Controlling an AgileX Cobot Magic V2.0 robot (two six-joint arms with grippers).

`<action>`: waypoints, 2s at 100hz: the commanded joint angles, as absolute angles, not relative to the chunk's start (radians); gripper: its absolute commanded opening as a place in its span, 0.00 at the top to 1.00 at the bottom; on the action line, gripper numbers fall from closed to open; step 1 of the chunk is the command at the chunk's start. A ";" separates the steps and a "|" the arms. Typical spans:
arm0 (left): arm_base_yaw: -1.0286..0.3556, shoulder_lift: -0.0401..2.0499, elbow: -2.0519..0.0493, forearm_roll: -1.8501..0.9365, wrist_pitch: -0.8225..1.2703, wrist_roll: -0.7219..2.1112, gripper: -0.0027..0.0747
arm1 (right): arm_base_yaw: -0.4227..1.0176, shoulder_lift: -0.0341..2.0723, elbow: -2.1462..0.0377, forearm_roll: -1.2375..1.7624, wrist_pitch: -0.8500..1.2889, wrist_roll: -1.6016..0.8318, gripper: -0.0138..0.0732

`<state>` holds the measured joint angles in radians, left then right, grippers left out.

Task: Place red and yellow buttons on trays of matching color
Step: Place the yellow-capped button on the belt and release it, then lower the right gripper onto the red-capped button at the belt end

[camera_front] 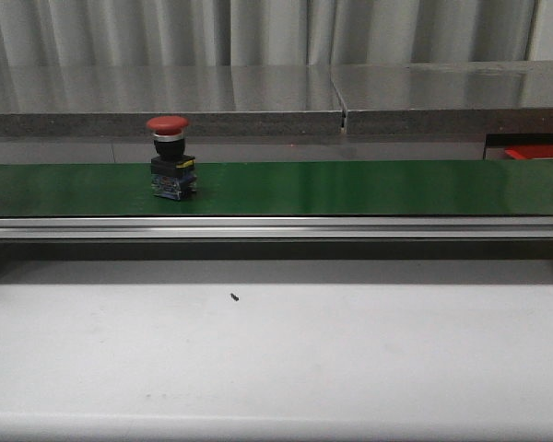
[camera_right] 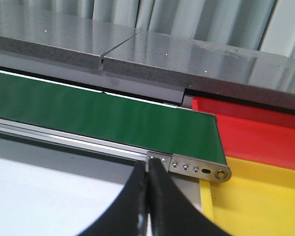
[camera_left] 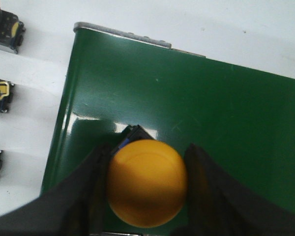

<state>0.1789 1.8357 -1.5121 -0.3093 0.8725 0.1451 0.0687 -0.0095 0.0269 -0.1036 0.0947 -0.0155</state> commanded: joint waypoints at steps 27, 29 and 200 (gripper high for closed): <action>0.171 1.791 -1.572 -0.340 0.823 0.168 0.22 | 0.064 -0.021 0.026 -0.104 0.013 -0.018 0.92; 0.171 1.789 -1.576 -0.342 0.823 0.168 0.16 | 0.064 -0.021 0.026 -0.104 0.013 -0.018 0.92; -0.097 0.448 -0.471 -0.321 0.174 0.325 0.99 | 0.064 0.109 -0.322 -0.033 0.298 -0.018 0.92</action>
<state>-0.0882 0.4463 -0.4439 -0.3174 0.2606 0.3272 0.0687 0.0224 -0.1662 -0.0489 0.1965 -0.0155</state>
